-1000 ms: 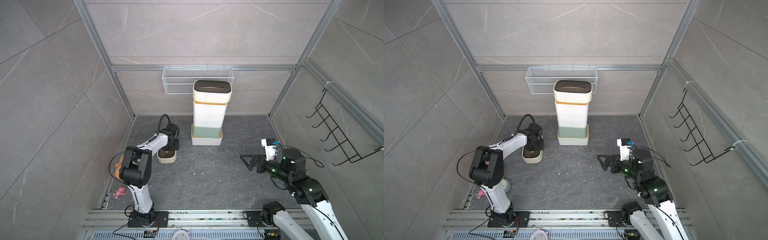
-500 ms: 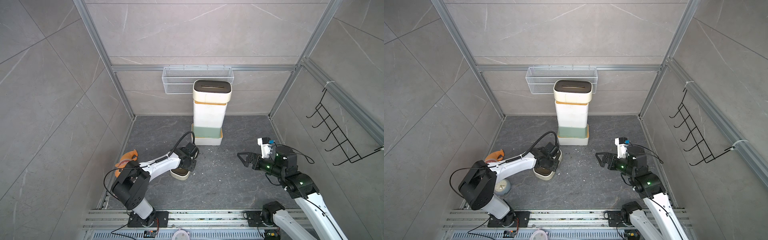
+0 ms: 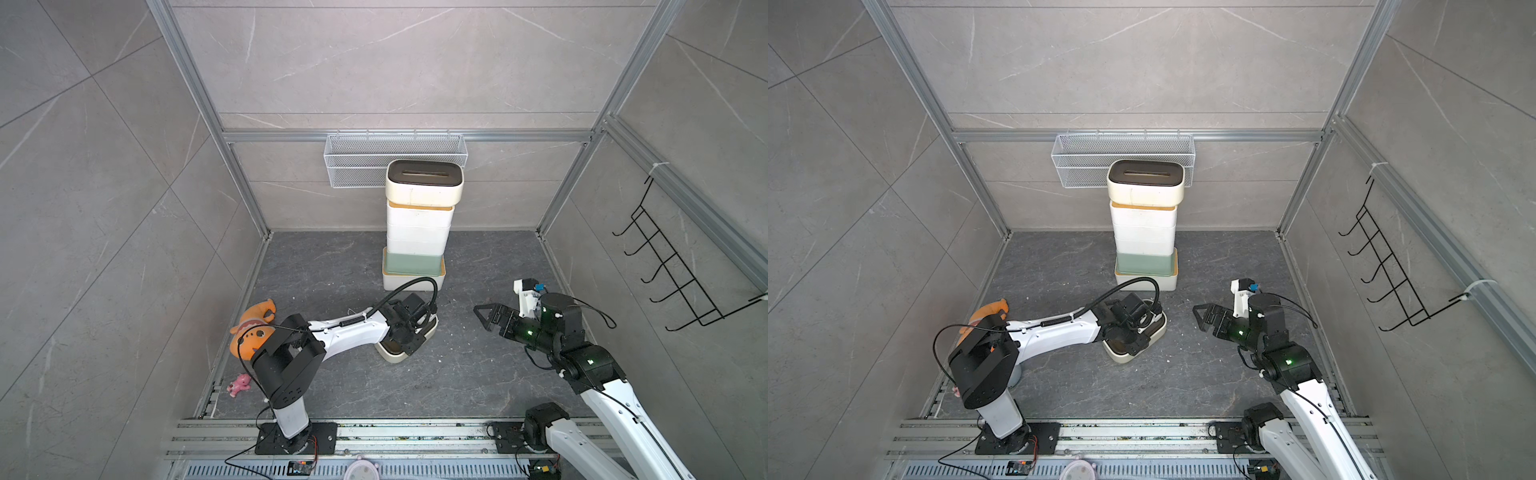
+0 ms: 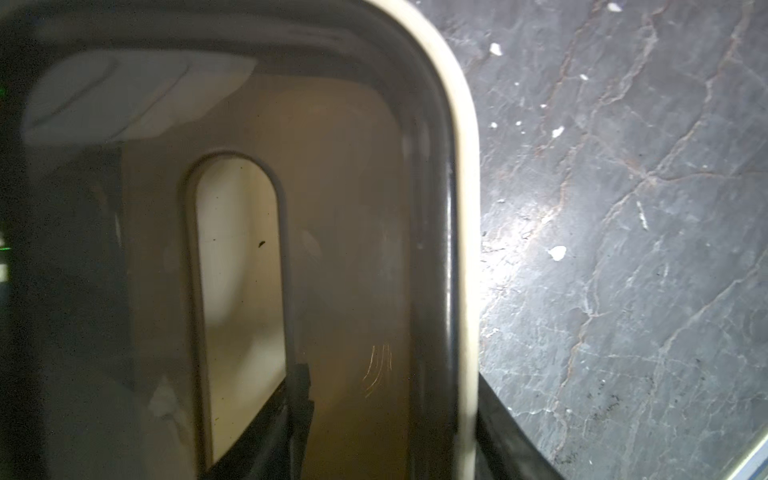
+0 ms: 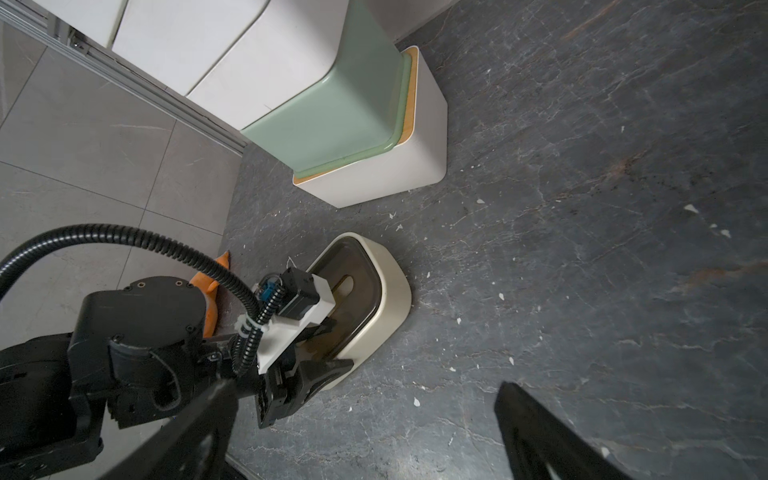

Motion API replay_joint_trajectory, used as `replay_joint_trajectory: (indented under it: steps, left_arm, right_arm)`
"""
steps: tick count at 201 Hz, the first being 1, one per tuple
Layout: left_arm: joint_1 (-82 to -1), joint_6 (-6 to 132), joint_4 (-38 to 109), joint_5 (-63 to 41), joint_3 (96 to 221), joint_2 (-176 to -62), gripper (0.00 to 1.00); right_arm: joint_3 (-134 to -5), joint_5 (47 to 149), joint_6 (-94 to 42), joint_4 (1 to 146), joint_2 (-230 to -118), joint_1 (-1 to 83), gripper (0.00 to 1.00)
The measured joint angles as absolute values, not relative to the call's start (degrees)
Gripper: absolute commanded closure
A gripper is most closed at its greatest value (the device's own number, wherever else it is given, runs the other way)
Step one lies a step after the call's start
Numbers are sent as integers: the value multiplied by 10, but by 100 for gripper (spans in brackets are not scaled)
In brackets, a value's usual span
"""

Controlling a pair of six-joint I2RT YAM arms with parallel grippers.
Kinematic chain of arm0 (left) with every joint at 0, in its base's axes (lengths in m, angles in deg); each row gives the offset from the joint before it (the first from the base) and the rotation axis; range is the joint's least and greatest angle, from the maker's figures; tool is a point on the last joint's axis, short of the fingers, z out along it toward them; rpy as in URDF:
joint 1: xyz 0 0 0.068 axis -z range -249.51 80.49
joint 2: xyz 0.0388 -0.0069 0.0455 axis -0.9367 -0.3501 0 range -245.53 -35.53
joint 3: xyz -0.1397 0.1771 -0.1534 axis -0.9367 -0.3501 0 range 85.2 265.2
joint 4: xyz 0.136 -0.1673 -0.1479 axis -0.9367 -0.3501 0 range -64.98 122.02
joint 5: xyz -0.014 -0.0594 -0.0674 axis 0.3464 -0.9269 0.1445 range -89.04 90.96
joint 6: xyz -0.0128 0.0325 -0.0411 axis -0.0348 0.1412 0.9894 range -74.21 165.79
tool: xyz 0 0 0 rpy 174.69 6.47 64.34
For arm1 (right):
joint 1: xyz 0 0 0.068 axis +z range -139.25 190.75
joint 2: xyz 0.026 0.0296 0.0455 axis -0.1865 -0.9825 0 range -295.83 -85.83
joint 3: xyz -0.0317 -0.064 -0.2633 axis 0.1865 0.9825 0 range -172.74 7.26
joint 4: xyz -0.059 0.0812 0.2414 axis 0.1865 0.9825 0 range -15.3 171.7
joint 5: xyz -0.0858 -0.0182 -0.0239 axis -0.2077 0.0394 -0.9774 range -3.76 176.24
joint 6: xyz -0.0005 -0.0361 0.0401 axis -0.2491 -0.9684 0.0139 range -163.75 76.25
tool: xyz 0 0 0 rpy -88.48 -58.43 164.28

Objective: Stack the tissue boxes
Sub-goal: Move the tissue box to the center of the board, then pick up the tissue box from the center of the board.

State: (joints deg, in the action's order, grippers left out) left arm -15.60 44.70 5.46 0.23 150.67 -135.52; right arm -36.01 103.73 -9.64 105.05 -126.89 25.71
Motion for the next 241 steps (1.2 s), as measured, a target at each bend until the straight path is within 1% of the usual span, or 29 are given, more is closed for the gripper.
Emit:
replay_joint_trajectory:
  steps: [24, 56, 73, 120, 182, 241]
  left_arm:
    - [-154, 433, 55, -11, 1507, -1355, 51]
    - [-154, 419, 50, -25, 1508, -1355, 55]
    - [-154, 416, 50, -27, 1508, -1355, 60]
    - [-149, 417, 65, -26, 1496, -1348, 64]
    - [-141, 432, 150, -27, 1407, -1250, 66]
    - [-131, 418, 276, -77, 1292, -1124, 66]
  right_arm:
    - [-354, 1034, -94, 1048, -1269, 257, 0]
    - [-345, 1034, -92, 1046, -1273, 257, 0]
    - [-342, 1034, -90, 1044, -1275, 257, 0]
    - [-331, 1036, -87, 1027, -1287, 257, 0]
    - [-329, 1061, -73, 989, -1318, 257, 0]
    - [-340, 1140, -73, 960, -1362, 257, 0]
